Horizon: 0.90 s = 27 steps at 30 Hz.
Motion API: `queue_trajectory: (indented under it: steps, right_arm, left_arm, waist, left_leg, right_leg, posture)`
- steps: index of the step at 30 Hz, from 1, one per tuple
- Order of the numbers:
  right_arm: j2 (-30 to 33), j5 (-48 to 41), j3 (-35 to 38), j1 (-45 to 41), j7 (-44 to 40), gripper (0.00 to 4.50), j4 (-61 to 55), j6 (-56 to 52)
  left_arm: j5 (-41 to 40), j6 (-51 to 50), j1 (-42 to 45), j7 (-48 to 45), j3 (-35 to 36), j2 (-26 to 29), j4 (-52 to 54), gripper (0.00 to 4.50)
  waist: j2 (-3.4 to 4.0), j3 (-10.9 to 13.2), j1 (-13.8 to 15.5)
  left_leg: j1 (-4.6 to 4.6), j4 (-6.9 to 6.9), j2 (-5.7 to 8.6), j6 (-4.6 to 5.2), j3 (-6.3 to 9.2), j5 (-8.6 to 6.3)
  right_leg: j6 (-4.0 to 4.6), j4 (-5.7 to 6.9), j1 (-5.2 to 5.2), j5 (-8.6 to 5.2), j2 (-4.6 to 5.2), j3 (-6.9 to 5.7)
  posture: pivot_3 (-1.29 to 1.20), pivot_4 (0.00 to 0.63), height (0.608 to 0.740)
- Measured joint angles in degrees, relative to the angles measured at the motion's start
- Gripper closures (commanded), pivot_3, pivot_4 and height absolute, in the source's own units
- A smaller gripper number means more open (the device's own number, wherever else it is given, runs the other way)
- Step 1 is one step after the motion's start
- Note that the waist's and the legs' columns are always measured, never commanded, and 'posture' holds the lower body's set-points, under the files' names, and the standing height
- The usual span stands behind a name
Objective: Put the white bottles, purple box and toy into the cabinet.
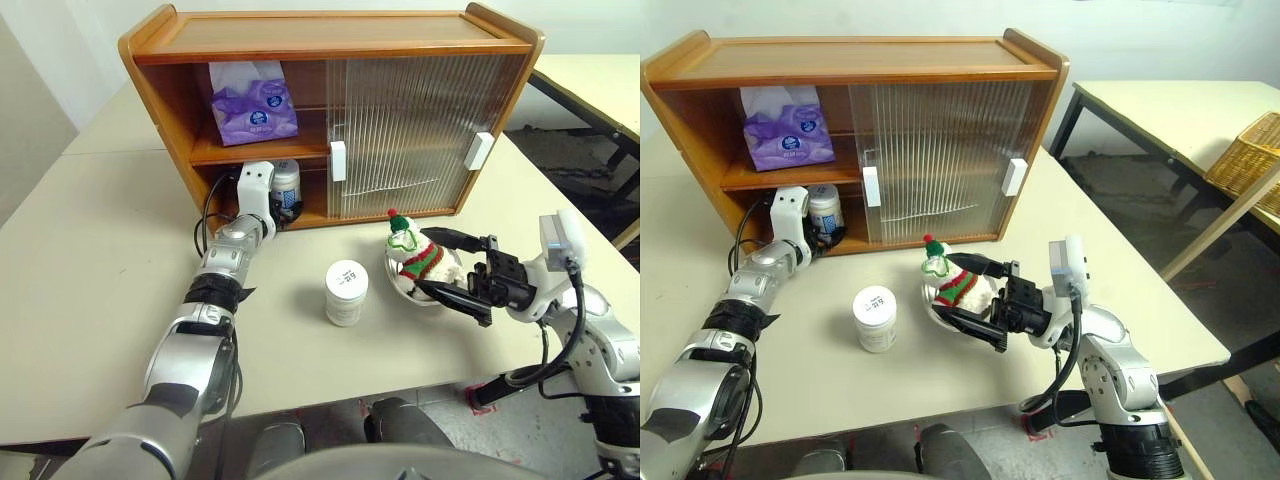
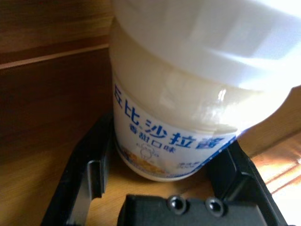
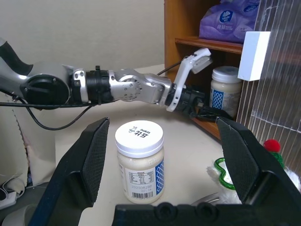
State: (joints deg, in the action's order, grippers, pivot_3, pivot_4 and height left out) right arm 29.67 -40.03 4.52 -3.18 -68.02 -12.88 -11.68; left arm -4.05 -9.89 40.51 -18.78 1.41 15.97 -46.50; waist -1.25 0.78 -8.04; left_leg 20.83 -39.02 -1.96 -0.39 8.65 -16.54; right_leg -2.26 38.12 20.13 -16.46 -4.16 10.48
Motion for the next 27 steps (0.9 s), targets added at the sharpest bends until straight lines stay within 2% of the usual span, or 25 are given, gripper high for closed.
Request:
queue_trajectory:
  steps: [13, 27]
  right_arm:
    - [-0.04, 0.01, -0.40, 0.93, 0.46, 0.00, -0.18, 0.01]
    - [-0.01, 0.02, -0.74, 0.61, 0.43, 0.00, -0.16, 0.01]
  left_arm:
    - [0.84, 3.54, 2.16, 1.39, 0.02, -0.98, -5.00, 1.33]
    - [1.04, 2.66, -1.03, 3.96, 0.85, -0.73, 0.32, 1.33]
  waist:
    - [-0.04, 0.03, -0.09]
    - [-0.11, 0.09, -0.87]
  left_leg:
    - [0.03, -0.01, 0.22, 0.14, 0.03, 0.28]
    - [0.04, 0.06, 0.23, 0.12, 0.02, 0.32]
  right_leg:
    - [0.06, -0.04, -0.09, -0.04, 0.06, 0.06]
    - [0.09, -0.04, -0.06, -0.05, 0.06, 0.06]
  posture:
    - [-0.24, 0.023, 0.740]
    - [-0.22, 0.022, 0.740]
